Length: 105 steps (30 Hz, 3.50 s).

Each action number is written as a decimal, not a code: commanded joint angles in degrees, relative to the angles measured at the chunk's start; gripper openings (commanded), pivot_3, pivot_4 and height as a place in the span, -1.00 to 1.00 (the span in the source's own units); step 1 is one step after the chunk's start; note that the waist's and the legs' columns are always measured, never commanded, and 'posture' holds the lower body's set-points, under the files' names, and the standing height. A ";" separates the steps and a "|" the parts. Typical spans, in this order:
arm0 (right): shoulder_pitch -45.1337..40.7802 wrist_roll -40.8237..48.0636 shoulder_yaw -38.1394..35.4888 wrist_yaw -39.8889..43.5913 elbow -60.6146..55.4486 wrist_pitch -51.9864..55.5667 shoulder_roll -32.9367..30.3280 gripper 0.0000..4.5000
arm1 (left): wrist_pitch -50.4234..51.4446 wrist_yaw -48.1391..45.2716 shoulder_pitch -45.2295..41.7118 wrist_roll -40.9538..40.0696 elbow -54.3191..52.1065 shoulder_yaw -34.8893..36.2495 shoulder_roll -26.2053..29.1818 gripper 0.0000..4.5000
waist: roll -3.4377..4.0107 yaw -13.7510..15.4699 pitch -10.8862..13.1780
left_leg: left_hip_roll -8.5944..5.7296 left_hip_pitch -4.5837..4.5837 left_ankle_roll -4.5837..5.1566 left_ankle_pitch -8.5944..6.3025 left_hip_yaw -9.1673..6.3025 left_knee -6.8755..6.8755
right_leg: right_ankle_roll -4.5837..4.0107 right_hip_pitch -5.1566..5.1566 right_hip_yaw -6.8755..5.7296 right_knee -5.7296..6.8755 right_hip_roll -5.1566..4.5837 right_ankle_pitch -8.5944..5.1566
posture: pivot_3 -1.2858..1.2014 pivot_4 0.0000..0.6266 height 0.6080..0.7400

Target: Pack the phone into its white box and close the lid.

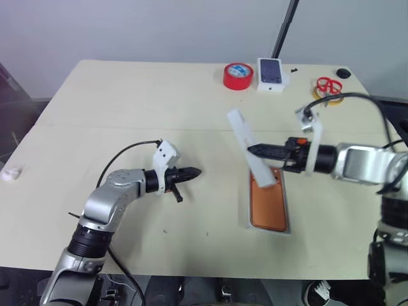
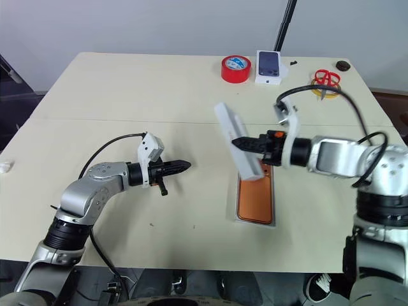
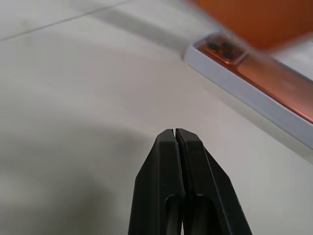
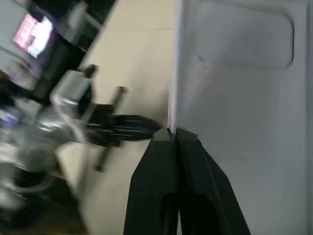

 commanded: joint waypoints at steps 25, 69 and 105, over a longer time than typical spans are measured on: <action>7.88 -6.31 7.28 -3.18 -16.37 -8.15 -23.04 -0.95 | -3.25 0.90 -6.61 2.11 3.56 -7.98 -10.07 -0.98 | 0.26 0.15 -0.01 | -0.02 -0.03 0.06 -0.02 0.05 0.08 | 0.13 -0.02 0.08 -0.08 0.00 0.08 | 0.03 -0.52 0.24; 19.83 -72.38 3.93 45.50 -18.85 -18.73 -28.05 -0.95 | -5.52 -2.12 -13.17 4.95 8.56 -13.38 -17.82 -0.98 | 0.34 0.21 -0.05 | -0.06 0.05 0.05 -0.02 0.06 0.09 | 0.15 0.03 0.10 -0.08 -0.02 0.08 | 0.03 -0.52 0.24; 13.87 -65.64 3.41 39.88 -21.93 -3.85 0.05 -0.95 | -3.11 -1.95 -16.95 3.49 6.46 -12.23 -22.75 -0.98 | 0.46 -0.42 -0.12 | -0.02 0.12 0.04 -0.01 0.07 0.13 | 0.14 0.06 0.11 0.01 0.02 0.09 | 0.03 -0.52 0.24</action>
